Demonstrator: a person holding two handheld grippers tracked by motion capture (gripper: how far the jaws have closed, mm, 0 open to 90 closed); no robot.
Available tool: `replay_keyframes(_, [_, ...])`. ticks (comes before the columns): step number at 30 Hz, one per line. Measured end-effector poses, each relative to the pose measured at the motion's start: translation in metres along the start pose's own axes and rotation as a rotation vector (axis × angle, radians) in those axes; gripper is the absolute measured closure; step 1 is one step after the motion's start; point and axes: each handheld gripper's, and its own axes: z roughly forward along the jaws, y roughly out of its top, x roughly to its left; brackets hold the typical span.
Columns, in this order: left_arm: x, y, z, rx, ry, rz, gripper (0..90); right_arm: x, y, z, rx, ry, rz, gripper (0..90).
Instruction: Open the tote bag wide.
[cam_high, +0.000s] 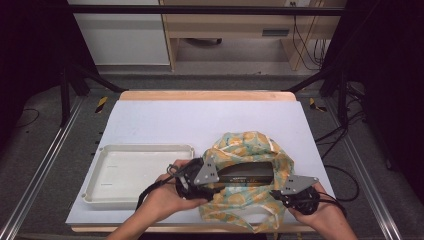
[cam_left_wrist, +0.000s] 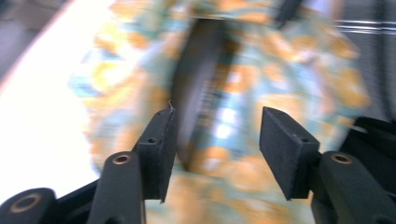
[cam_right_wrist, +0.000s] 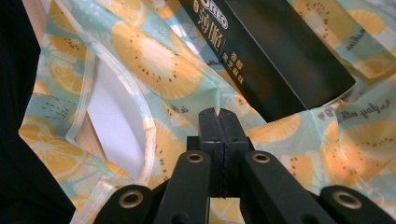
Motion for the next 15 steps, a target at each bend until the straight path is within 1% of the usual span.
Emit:
replay_keyframes(1, [0.006,0.001,0.003,-0.001,0.013,-0.009,44.6,0.0,0.0,0.0,0.001,-0.002,-0.005,90.0])
replay_keyframes(2, [0.006,0.001,0.003,-0.001,0.013,-0.009,43.1,0.0,0.001,0.0,0.0,-0.001,-0.005,90.0])
replay_keyframes(3, [0.011,0.002,0.007,0.013,0.041,-0.003,43.1,0.0,0.001,0.0,0.0,-0.001,-0.005,90.0])
replay_keyframes(4, [0.02,0.002,0.018,0.049,0.068,0.002,39.0,0.0,0.001,0.0,-0.003,-0.001,-0.004,90.0])
replay_keyframes(5, [0.024,0.002,0.024,0.058,0.057,-0.009,38.3,0.0,0.001,0.001,-0.006,0.001,-0.003,90.0])
replay_keyframes(6, [0.028,0.001,0.03,0.078,0.05,-0.014,37.1,0.001,0.001,0.001,-0.007,0.002,-0.004,90.0])
replay_keyframes(7, [0.028,0.001,0.03,0.078,0.05,-0.014,35.5,0.001,0.001,0.001,-0.008,0.002,-0.005,90.0])
replay_keyframes(9, [0.032,-0.002,0.043,0.125,0.037,-0.017,35.3,0.001,0.001,0.002,-0.008,0.004,-0.005,90.0])
replay_keyframes(10, [0.034,-0.005,0.052,0.157,0.028,-0.013,37.6,0.002,0.001,0.002,-0.008,0.005,-0.005,90.0])
replay_keyframes(11, [0.034,-0.005,0.052,0.157,0.028,-0.013,44.0,0.002,0.001,0.002,-0.008,0.005,-0.005,90.0])
replay_keyframes(12, [0.036,-0.007,0.055,0.175,0.029,-0.006,44.0,0.002,0.001,0.001,-0.008,0.006,-0.005,90.0])
replay_keyframes(13, [0.039,-0.009,0.057,0.199,0.034,-0.016,50.2,0.002,0.001,0.001,-0.008,0.006,-0.008,90.0])
replay_keyframes(14, [0.041,-0.011,0.058,0.211,0.04,-0.026,54.3,0.002,0.0,0.001,-0.008,0.009,-0.008,90.0])
replay_keyframes(15, [0.046,-0.013,0.062,0.244,0.031,-0.027,65.8,0.002,-0.001,0.0,-0.008,0.015,-0.005,90.0])
